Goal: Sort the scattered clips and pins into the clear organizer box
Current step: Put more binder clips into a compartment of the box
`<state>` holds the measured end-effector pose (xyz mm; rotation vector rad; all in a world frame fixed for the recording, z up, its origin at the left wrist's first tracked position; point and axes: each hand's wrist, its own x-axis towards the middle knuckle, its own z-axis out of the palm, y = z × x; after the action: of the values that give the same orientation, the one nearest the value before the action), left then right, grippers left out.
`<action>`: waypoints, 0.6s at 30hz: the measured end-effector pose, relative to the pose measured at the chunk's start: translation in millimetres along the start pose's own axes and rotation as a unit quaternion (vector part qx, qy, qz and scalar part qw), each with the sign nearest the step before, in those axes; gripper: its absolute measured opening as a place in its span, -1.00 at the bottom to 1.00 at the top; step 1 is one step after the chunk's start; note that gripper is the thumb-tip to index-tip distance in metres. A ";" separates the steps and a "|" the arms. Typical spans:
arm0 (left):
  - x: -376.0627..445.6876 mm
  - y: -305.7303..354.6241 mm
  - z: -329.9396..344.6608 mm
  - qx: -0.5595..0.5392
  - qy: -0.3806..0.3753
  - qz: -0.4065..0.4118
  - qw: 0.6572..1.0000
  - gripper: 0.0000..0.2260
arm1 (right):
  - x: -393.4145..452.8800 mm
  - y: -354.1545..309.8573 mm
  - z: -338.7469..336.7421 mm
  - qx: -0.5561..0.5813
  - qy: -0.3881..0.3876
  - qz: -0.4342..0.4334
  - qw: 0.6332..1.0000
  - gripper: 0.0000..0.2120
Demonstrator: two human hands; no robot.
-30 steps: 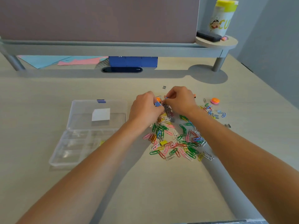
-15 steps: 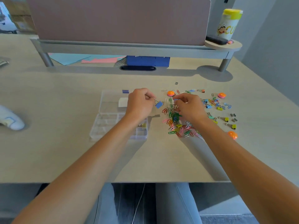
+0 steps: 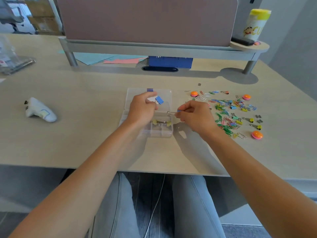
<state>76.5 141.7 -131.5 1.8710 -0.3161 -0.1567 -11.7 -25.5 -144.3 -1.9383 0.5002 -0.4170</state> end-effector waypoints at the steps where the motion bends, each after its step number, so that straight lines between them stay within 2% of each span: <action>1: -2.3 0.2 -3.2 -0.014 0.001 -0.008 1.000 -0.64 | -1.2 -2.1 3.7 0.000 -0.005 -0.002 1.000 -0.88; 5: -11.8 4.1 -14.0 -0.067 0.013 -0.034 0.997 -0.69 | -2.8 -14.7 13.9 -0.040 -0.031 -0.002 0.999 -0.92; 8: -13.2 5.1 -19.8 -0.148 -0.011 -0.090 0.985 -0.74 | 0.0 -21.2 18.9 -0.070 -0.057 0.008 0.996 -0.92; 11: -15.0 4.6 -21.6 -0.314 -0.042 -0.158 0.935 -0.78 | 1.7 -22.9 22.4 -0.087 -0.066 0.017 0.994 -0.89; 13: -15.8 2.5 -21.4 -0.384 -0.058 -0.178 0.904 -0.70 | 1.7 -23.4 23.4 -0.092 -0.067 0.016 0.993 -0.88; 15: -15.5 -0.2 -21.3 -0.406 -0.082 -0.181 0.892 -0.62 | 1.6 -23.7 24.5 -0.097 -0.065 0.016 0.993 -0.88; 18: -15.3 -1.9 -21.3 -0.377 -0.109 -0.176 0.903 -0.65 | 1.9 -23.5 26.0 -0.102 -0.062 0.019 0.993 -0.89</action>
<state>67.8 166.1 -127.2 1.1167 -0.0420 -0.6458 6.6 2.2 -133.0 -2.1330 0.5136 -0.2250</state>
